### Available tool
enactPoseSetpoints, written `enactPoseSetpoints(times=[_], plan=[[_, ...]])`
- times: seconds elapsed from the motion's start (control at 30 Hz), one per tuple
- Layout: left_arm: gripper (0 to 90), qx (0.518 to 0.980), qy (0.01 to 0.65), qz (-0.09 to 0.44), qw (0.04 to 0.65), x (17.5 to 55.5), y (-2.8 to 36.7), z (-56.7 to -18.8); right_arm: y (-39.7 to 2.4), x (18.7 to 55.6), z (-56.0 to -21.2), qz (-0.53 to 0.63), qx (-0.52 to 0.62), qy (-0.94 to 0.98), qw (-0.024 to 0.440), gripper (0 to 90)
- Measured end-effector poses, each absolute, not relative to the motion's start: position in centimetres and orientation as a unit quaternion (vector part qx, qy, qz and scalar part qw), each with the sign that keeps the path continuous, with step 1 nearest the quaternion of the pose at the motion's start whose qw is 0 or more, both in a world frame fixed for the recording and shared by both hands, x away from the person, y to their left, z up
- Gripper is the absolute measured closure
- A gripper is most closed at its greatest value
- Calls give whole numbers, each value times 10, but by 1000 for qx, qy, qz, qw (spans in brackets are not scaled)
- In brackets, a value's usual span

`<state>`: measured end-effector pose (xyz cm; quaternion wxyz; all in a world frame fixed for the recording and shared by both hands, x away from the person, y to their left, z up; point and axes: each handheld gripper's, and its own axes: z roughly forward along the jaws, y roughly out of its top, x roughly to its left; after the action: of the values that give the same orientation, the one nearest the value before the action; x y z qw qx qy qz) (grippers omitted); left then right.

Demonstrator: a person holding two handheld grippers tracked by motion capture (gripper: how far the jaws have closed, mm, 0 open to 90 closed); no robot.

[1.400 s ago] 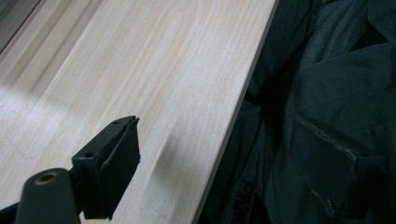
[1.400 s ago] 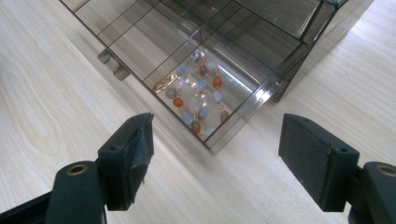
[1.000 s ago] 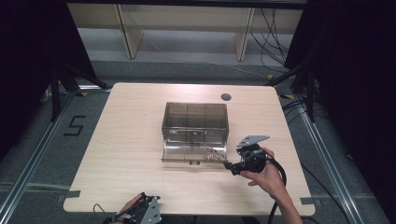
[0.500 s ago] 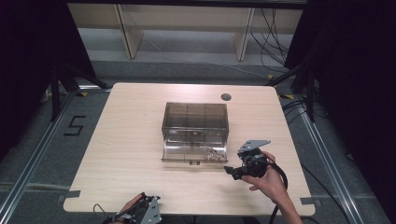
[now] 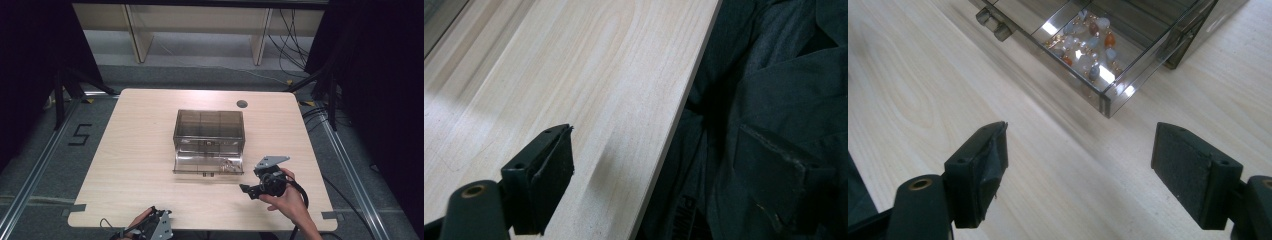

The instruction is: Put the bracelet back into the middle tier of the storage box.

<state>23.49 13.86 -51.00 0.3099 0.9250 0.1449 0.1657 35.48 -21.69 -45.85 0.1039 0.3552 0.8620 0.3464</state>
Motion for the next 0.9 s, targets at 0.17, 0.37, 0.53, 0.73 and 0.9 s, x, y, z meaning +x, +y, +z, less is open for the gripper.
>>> enactPoseSetpoints(times=[0.17,0.37,0.53,0.73,0.9], plan=[[162,924,146,164,313,235,138,-510,-219,349,-458,337,373,860,85,236],[162,924,147,164,312,235,138,-510,-221,346,-461,343,383,854,81,232],[162,926,144,166,308,235,139,-510,-224,344,-463,338,379,858,79,232],[162,926,145,167,308,235,139,-510,-227,342,-466,343,383,854,75,229],[162,927,143,168,305,235,139,-510,-229,340,-468,341,385,854,74,229]])
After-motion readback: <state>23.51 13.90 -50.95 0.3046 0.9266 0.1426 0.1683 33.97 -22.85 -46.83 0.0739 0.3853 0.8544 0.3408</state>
